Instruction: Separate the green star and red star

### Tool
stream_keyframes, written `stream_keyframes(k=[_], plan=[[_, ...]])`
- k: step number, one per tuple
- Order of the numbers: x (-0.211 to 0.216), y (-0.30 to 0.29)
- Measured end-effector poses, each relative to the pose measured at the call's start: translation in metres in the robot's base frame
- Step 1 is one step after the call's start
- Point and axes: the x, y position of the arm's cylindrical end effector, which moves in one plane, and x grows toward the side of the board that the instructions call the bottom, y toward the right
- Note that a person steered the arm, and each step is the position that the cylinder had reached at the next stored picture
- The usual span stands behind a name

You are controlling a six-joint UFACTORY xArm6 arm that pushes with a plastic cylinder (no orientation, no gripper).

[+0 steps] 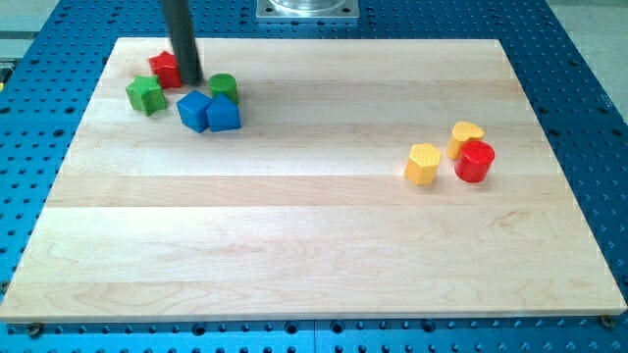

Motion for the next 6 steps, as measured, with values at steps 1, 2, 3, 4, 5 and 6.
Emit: stream_keyframes(k=[1,2,3,4,5,6], plan=[[0.036,0.022],[0.040,-0.023],[0.037,-0.043],[0.008,-0.015],[-0.002,-0.001],[-0.007,-0.021]])
